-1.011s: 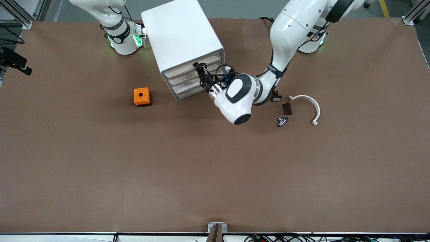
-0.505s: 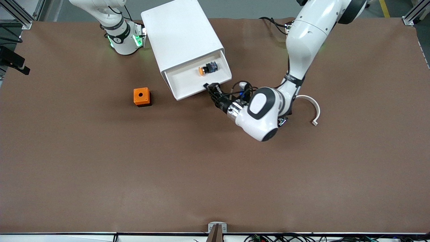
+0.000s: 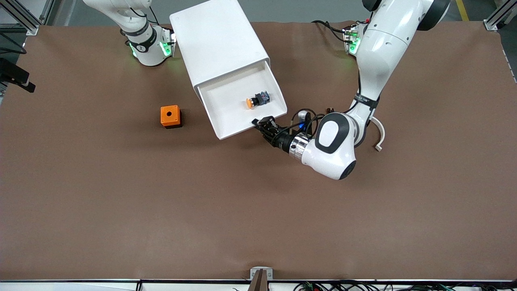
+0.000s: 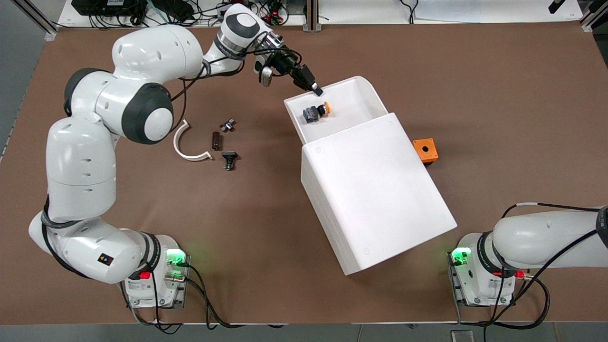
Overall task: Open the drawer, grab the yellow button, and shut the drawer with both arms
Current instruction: 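Pull the top drawer open with the left gripper, then release the drawer with the left gripper while the right gripper reaches in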
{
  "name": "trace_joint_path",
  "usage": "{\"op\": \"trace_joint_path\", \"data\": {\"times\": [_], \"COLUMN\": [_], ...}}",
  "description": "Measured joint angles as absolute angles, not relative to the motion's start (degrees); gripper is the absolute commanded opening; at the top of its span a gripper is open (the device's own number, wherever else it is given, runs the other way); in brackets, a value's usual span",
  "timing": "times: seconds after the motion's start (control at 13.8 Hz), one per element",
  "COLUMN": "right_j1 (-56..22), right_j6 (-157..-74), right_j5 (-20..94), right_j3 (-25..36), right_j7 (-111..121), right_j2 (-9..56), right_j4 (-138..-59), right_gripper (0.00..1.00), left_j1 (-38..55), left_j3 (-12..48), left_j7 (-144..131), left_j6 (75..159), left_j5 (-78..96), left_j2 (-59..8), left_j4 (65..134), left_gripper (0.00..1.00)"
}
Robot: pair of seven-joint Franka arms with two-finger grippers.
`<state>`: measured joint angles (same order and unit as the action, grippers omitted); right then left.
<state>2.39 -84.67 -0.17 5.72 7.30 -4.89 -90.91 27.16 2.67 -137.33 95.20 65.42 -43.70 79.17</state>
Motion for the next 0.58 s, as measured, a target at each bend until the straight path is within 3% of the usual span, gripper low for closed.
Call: {"op": "trace_joint_path", "data": {"times": [0.07, 0.58], "right_j1": [2.4, 4.1], "right_j6": [-84.9, -87.6], "right_j5": [-0.2, -0.9], "right_j3": [5.7, 5.8], "right_j7": [7.6, 8.3], "right_j2": [-4.3, 5.4], "right_j4": [-90.9, -90.4], "right_gripper": [1.00, 1.00], "left_j1": [27.2, 25.6], "left_j3": [2.7, 2.7], "left_j7": [-137.3, -137.3], "left_j6": [95.3, 95.5], "left_j5": [65.4, 65.5], "left_j2": [-43.7, -43.7], "left_j4": [79.1, 77.3], "left_gripper": [1.00, 1.00]}}
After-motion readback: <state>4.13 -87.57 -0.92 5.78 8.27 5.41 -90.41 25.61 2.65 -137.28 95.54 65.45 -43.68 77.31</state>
